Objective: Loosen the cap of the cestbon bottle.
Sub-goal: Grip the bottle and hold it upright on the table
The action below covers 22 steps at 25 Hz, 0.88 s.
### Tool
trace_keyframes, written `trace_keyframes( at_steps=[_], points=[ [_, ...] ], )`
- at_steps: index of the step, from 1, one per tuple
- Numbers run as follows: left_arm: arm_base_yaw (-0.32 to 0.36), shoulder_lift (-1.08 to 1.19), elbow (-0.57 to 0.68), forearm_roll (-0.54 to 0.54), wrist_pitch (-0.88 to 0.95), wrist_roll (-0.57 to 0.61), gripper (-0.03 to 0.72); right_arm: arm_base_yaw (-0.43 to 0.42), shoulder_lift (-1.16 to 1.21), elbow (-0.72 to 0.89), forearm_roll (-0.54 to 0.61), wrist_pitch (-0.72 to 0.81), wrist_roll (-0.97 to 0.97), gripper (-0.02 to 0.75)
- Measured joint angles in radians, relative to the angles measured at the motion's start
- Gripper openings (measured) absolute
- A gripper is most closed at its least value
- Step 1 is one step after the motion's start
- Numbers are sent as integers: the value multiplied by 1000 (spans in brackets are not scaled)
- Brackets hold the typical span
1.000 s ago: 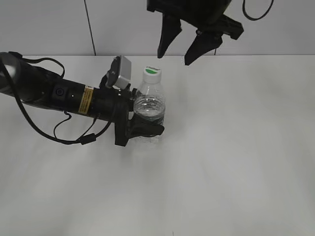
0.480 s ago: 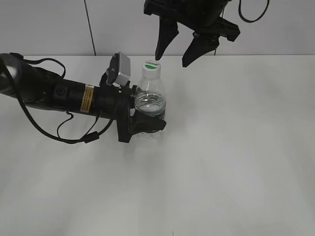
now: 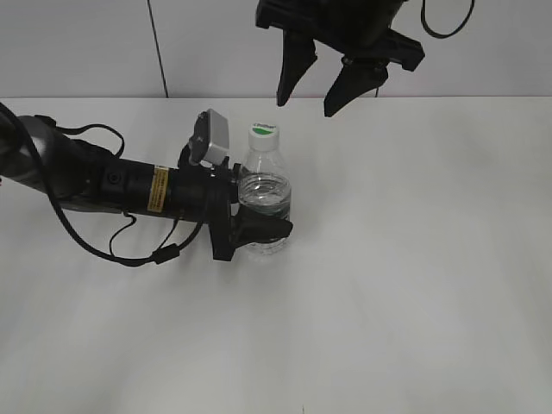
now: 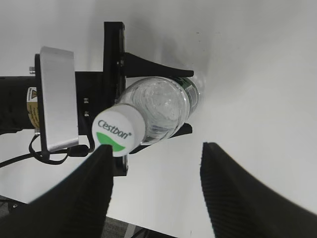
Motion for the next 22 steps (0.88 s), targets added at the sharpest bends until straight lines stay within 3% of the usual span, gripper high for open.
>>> trace_keyframes(
  at_steps=[22],
  points=[
    [0, 26, -2, -14, -11, 11, 413, 60, 26, 0, -5, -32, 4, 429]
  ],
)
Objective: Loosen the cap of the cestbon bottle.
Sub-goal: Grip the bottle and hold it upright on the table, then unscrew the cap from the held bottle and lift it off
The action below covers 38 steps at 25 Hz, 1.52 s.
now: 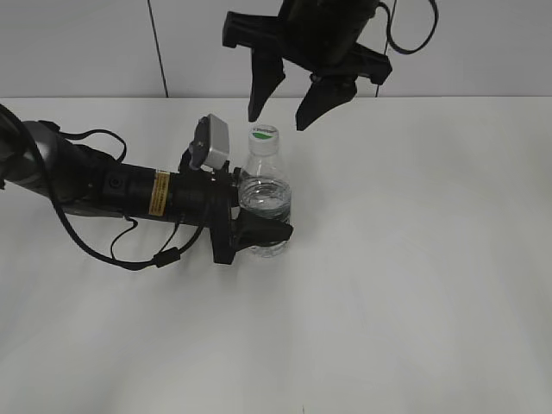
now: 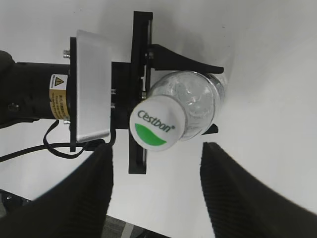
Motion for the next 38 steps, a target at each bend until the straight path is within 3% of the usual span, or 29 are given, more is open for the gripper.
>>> trace_keyframes(
  at_steps=[9, 33, 38],
  points=[
    [0, 0, 0, 0, -1, 0, 413, 8, 15, 0, -31, -98, 1, 429],
    [0, 0, 0, 0, -2, 0, 412, 18, 82, -1, -5, -61, 1, 427],
    [0, 0, 0, 0, -2, 0, 412, 18, 82, -1, -7, -50, 1, 375]
  ],
)
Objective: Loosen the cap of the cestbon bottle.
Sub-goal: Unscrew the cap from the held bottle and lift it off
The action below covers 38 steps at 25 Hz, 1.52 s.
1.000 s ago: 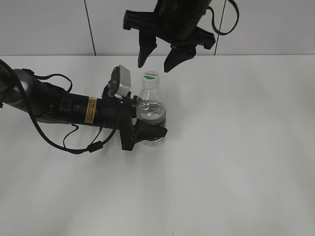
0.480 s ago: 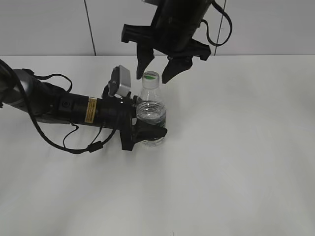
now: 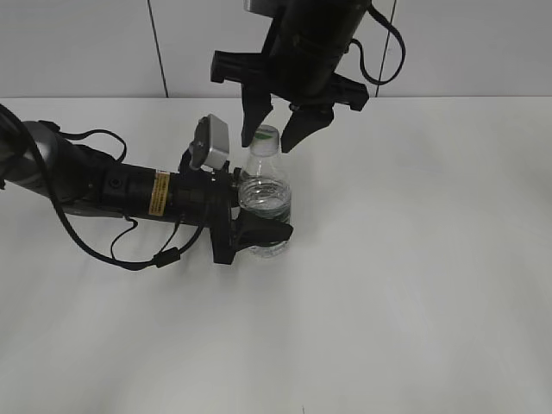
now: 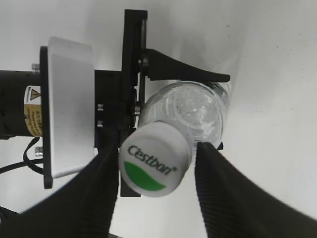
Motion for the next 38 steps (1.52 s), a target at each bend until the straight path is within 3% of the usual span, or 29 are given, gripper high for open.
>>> trace_keyframes(
  at_steps=[4, 15, 38],
  points=[
    [0, 0, 0, 0, 1, 0, 412, 1, 0, 0, -1, 1, 0, 317],
    [-1, 0, 0, 0, 2, 1, 412, 1, 0, -1, -4, 7, -70, 311],
    [-2, 0, 0, 11, 2, 20, 412, 1, 0, -3, -5, 36, -716, 305]
  ],
)
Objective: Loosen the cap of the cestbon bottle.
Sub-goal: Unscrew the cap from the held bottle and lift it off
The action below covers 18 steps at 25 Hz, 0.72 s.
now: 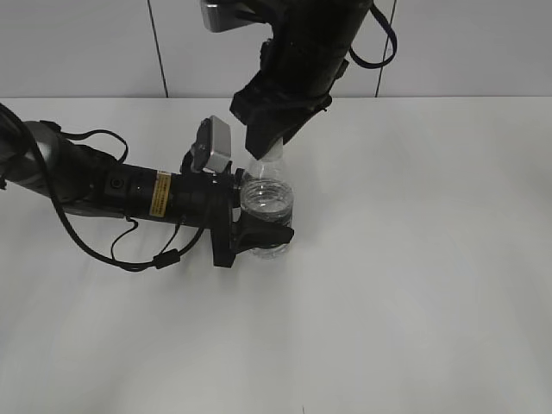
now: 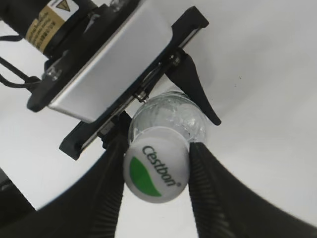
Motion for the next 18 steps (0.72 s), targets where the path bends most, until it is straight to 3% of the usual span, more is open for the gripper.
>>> trace_keyframes(
  at_steps=[18],
  points=[
    [0, 0, 0, 34, -22, 1, 412, 0, 0, 0, 6, 18, -475, 302]
  ],
)
